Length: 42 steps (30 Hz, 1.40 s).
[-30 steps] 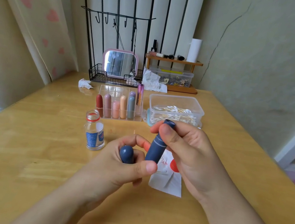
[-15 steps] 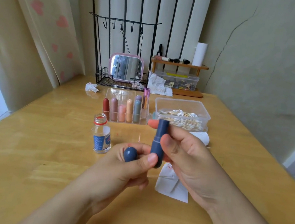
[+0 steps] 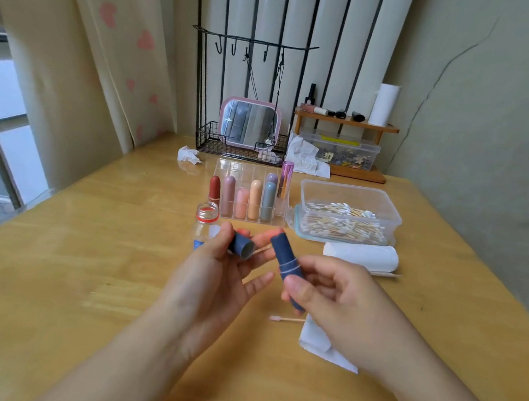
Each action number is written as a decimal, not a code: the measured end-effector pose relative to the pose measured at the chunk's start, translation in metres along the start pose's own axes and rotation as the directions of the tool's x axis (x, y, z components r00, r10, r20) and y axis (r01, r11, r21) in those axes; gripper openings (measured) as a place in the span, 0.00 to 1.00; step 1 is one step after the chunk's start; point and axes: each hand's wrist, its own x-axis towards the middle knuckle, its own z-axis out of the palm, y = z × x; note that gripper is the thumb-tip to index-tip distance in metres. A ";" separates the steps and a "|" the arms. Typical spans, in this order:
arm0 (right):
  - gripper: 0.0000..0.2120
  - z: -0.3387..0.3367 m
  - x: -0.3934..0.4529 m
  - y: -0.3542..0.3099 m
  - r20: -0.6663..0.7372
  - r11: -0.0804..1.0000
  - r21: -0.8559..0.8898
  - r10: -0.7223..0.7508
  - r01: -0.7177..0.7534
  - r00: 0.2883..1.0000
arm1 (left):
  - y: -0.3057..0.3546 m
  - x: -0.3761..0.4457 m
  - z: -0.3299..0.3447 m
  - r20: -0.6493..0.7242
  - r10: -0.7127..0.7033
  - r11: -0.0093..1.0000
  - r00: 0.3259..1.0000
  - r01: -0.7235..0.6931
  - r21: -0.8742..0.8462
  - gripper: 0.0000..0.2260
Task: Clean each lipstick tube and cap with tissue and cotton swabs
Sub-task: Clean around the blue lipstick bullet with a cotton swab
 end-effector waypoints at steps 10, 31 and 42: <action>0.04 0.012 0.003 0.010 -0.035 0.997 -0.070 -0.021 0.019 0.999 | -0.008 -0.007 0.002 0.122 0.090 0.958 0.988 -0.119 0.262 0.12; 0.09 0.012 0.019 0.010 -0.122 0.967 -0.213 0.112 -0.136 0.986 | 0.025 -0.017 0.006 0.266 0.608 0.066 0.748 -0.381 0.922 0.07; 0.13 -0.022 0.108 -0.044 -0.179 0.901 -0.435 -0.091 0.004 0.980 | 0.116 0.037 -0.028 0.173 0.543 -0.185 0.821 -0.083 0.979 0.06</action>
